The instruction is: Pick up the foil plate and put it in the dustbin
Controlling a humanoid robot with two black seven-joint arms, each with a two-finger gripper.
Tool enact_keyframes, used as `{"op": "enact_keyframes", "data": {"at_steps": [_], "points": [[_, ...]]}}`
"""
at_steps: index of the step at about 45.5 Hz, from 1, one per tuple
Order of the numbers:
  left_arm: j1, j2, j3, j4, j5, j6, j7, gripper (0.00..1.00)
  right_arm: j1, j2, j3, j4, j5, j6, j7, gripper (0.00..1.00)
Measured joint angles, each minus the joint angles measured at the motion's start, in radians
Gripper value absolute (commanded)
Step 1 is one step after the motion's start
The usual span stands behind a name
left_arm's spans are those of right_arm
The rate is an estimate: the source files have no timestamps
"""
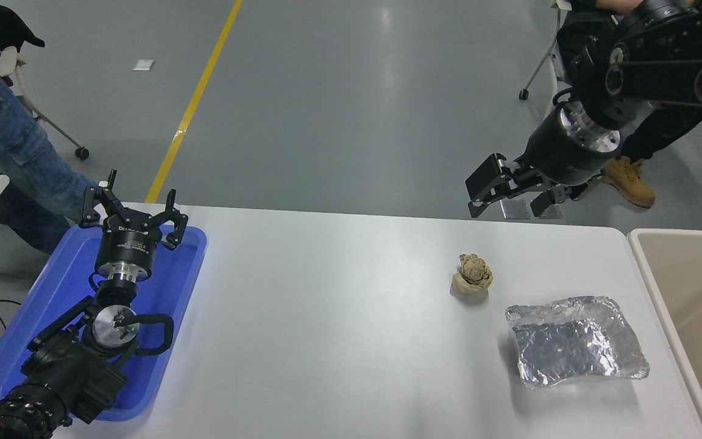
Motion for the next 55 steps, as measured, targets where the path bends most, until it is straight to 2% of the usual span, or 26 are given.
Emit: {"op": "enact_keyframes", "data": {"at_steps": [55], "points": [[0.000,0.000,0.000,0.000,0.000,0.000,0.002,1.00,-0.048,-0.001,-0.004,-0.050,-0.004,0.000,0.001,1.00]]}}
